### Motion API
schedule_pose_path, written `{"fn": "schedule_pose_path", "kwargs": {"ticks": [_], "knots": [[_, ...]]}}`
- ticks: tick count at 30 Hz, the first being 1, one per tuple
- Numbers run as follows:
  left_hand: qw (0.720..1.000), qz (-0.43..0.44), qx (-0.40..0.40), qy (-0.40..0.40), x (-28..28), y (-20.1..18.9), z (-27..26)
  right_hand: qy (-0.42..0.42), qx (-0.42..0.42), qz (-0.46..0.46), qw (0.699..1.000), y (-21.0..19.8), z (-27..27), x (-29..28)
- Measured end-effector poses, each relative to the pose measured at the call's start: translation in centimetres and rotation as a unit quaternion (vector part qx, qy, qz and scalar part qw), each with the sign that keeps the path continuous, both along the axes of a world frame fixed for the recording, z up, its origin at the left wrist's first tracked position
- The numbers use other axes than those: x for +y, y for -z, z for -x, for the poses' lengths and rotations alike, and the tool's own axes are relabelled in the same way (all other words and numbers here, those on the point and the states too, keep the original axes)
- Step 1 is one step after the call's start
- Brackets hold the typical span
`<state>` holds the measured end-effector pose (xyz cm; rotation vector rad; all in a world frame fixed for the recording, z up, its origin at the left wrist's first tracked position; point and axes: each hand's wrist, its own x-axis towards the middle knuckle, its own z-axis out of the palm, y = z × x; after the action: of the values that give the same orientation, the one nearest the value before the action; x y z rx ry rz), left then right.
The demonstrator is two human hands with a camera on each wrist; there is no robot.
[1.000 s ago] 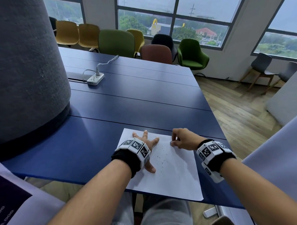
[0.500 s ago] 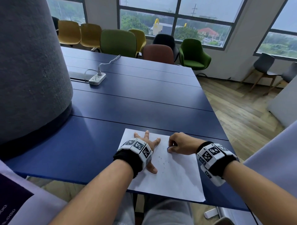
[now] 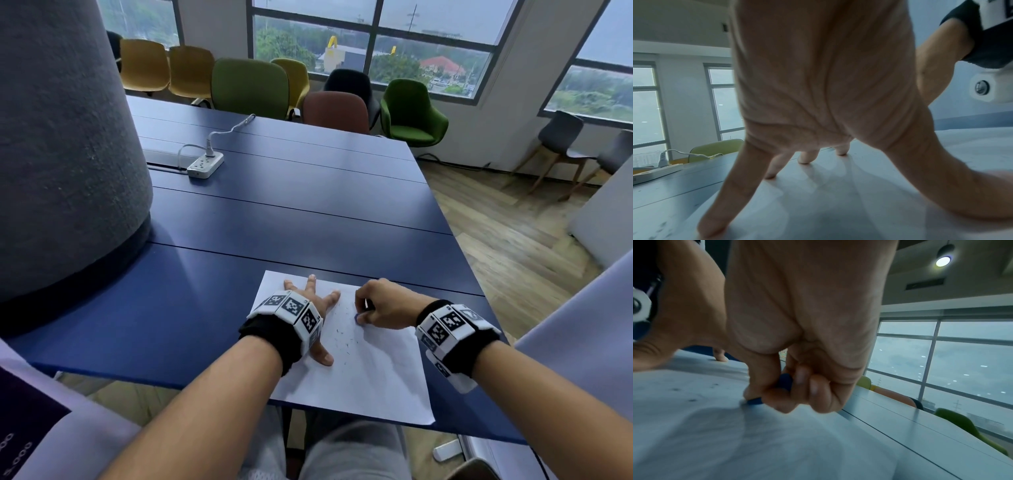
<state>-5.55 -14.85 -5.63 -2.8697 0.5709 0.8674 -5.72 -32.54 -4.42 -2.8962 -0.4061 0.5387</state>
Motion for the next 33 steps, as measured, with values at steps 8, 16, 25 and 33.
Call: {"fn": "schedule_pose_path", "kwargs": {"ticks": [8, 16, 25, 33], "knots": [[1.000, 0.002, -0.005, 0.000, 0.2, 0.4, -0.2, -0.010, -0.024, 0.009, 1.000, -0.8, 0.2, 0.8], [1.000, 0.004, -0.006, -0.003, 0.2, 0.5, -0.3, -0.036, 0.032, 0.025, 0.999, -1.0, 0.5, 1.0], [1.000, 0.000, 0.002, -0.006, 0.2, 0.2, -0.2, -0.052, 0.034, 0.050, 0.997, -1.2, 1.6, 1.2], [1.000, 0.002, 0.005, -0.008, 0.2, 0.4, -0.4, -0.118, 0.063, 0.072, 0.988, -1.0, 3.6, 1.7]]}}
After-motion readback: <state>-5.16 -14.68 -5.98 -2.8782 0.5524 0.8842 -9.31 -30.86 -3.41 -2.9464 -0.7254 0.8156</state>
